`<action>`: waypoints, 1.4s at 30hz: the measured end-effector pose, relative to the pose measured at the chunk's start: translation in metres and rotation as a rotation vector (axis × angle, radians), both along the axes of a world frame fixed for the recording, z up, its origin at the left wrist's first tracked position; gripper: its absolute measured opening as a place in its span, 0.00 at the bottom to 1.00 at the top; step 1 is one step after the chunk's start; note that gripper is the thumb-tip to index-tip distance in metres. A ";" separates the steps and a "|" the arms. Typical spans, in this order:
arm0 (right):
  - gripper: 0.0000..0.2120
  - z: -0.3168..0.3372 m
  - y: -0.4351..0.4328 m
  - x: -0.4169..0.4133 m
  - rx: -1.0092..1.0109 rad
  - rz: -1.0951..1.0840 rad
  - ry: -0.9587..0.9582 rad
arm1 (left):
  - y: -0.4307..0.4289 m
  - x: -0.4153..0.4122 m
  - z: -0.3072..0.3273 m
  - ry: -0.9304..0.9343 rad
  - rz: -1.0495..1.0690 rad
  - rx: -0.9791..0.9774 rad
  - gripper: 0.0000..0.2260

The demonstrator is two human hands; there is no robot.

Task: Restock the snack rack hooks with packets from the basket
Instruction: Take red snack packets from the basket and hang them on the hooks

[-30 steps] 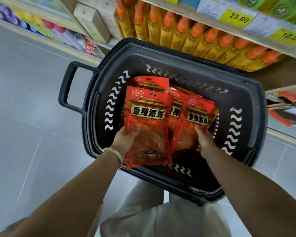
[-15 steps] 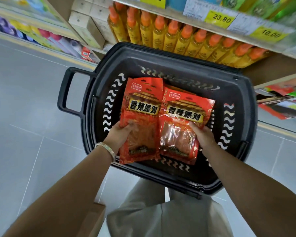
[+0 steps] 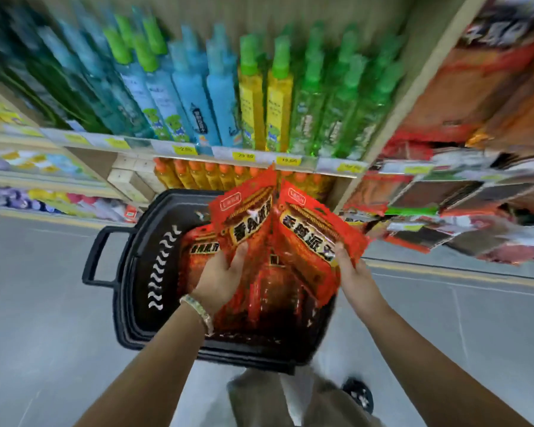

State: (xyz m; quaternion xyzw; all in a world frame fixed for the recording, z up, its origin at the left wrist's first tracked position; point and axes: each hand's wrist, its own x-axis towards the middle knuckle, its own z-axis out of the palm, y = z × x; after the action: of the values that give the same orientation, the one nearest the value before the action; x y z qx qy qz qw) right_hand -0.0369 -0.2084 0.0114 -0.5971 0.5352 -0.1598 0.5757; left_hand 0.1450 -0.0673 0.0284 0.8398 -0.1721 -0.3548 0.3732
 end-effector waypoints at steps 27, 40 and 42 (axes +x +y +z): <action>0.09 0.312 -0.302 -0.353 -0.891 -0.559 -0.430 | -0.344 -0.273 0.292 -0.203 -0.043 -1.048 0.10; 0.21 0.423 -0.439 -0.306 -0.872 -0.440 -0.739 | -0.452 -0.263 0.378 -0.208 -0.191 -1.276 0.08; 0.25 0.433 -0.452 -0.297 -0.834 -0.417 -0.780 | -0.461 -0.262 0.383 -0.213 -0.208 -1.272 0.12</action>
State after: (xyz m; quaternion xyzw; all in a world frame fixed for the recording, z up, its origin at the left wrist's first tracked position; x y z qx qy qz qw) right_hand -0.3338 -0.6601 0.4445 -0.5523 0.2826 -0.6725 0.4036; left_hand -0.1166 -0.5283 0.4117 0.4647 -0.4647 -0.1327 0.7420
